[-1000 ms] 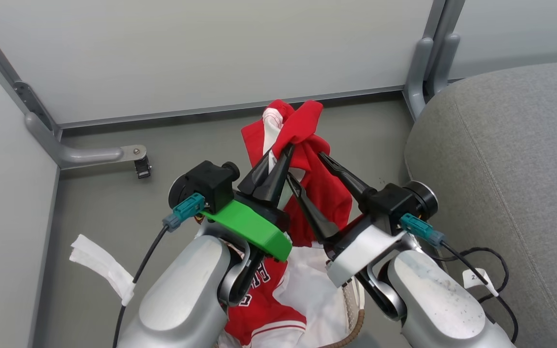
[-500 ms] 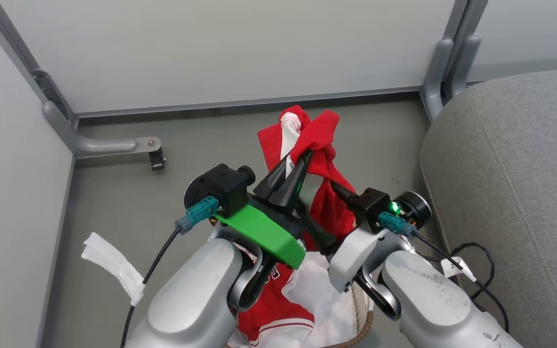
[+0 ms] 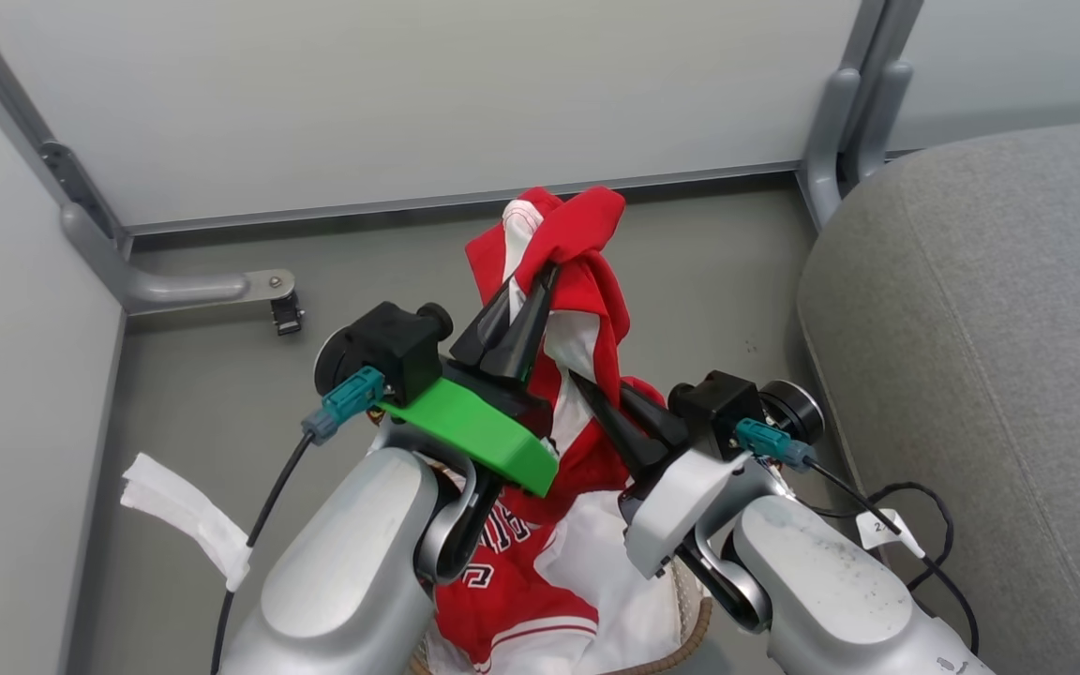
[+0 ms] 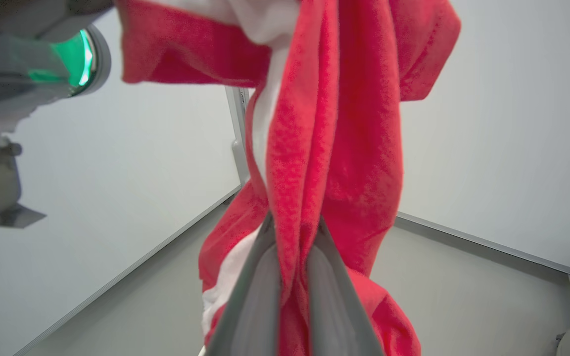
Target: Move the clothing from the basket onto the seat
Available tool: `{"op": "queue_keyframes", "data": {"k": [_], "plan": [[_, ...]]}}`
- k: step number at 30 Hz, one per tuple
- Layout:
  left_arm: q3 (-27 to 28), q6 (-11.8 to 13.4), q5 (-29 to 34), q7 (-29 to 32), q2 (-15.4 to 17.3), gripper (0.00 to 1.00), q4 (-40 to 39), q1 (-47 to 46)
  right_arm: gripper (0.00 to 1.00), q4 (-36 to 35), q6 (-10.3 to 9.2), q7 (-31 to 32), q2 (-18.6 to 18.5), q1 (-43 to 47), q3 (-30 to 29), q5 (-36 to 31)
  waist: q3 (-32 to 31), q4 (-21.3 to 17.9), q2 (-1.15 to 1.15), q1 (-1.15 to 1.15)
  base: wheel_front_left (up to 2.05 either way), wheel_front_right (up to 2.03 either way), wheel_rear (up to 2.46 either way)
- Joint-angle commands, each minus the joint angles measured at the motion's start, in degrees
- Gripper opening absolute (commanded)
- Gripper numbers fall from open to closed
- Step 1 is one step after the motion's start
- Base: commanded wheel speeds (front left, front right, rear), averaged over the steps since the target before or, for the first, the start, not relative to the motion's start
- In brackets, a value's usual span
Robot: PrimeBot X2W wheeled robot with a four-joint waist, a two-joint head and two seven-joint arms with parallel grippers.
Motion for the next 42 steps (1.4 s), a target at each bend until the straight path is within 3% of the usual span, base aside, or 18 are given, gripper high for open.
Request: {"op": "queue_keyframes", "data": {"k": [1,10,19,27,35,42], "plan": [[0.42,0.12,1.16,0.02,0.11,1.00,0.09,1.34,0.00,-0.72,-0.05,-0.28,-0.31,0.98,-0.55,0.23,0.28,-1.05,0.00,0.00,0.00,0.00,0.00],[3.30,0.12,8.46,0.02,0.51,1.00,0.95,4.74,0.00,-3.63,-0.04,-0.28,-0.23,4.05,-5.04,-0.49,1.13,-8.62,0.00,0.00,0.00,0.00,0.00],[2.97,0.12,12.74,0.02,1.51,1.00,1.20,8.46,0.00,-6.73,-0.05,-0.28,-0.26,8.41,-11.46,-2.21,2.50,-20.90,0.00,0.00,0.00,0.00,0.00],[1.11,0.12,14.26,0.02,1.18,1.00,0.80,10.53,0.00,-8.14,-0.05,-0.28,-0.21,12.63,-17.53,-4.07,2.86,-29.39,0.00,0.00,0.00,0.00,0.00],[-4.97,0.12,12.93,0.02,0.88,1.00,1.34,7.84,0.00,-12.80,-0.05,-0.29,-0.18,18.34,-26.43,-5.66,4.51,-30.68,0.00,0.00,0.00,0.00,0.00],[-7.35,0.12,11.23,0.02,0.84,1.00,1.92,6.81,0.00,-14.34,-0.05,-0.29,-0.21,19.37,-29.66,-8.81,5.73,-30.85,0.00,0.00,0.00,0.00,0.00]]}}
